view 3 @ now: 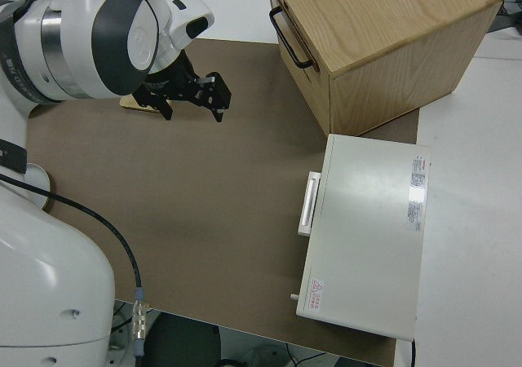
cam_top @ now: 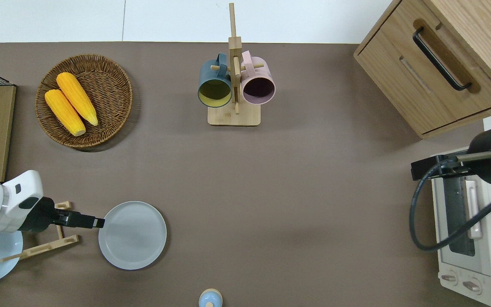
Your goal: Pick gray plate from low plate rack and place it on table with left arm
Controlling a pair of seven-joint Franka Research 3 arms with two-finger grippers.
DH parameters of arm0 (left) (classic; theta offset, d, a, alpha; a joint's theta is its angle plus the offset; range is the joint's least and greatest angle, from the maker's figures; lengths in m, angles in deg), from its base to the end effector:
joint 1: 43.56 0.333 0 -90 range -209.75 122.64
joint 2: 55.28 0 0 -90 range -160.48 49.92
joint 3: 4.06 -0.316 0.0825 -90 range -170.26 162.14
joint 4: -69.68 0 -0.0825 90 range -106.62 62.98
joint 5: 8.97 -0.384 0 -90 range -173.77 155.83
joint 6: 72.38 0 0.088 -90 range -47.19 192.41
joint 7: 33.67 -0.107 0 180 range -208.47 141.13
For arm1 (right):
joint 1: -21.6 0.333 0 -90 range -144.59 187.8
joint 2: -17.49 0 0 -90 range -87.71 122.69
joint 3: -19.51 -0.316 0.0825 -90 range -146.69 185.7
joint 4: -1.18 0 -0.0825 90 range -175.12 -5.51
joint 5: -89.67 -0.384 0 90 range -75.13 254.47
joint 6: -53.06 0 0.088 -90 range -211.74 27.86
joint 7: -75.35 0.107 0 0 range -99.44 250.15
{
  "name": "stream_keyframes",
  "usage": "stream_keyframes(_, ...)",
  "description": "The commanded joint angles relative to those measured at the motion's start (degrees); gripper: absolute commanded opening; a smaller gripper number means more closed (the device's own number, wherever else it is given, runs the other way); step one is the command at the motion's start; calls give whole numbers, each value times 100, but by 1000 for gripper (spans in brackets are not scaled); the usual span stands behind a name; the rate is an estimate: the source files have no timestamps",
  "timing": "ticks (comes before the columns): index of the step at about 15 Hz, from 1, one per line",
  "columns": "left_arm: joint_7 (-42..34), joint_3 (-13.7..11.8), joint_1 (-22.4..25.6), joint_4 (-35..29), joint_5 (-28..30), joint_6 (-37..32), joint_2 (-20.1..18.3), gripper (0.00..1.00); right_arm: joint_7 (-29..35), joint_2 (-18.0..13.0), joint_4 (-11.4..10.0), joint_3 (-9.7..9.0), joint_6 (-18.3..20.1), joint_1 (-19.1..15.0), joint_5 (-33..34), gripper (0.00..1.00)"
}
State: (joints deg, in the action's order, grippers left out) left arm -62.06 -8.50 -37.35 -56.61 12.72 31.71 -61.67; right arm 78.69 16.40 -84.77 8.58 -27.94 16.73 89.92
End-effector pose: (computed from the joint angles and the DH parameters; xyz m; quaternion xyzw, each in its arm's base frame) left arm 0.4766 0.0591 0.4145 0.9712 -0.0810 -0.0681 0.2136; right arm 0.5292 0.0568 0.6542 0.9991 0.0234 -0.0334 0.0067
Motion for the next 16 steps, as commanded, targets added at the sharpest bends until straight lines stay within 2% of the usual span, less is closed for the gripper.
stream_keyframes(1, 596, -57, -67, 542, -480, -432, -169, 993, -8, -14, 35, -32, 84, -41, -17, 987)
stream_keyframes(7, 1282, -49, -93, 1772, -1271, -1153, -178, 993, -8, -14, 35, -41, 84, -41, -17, 990)
stream_keyframes(16, 1503, -48, -93, 2986, -1623, -1707, -169, 995, -8, -14, 35, -32, 84, -41, -17, 987)
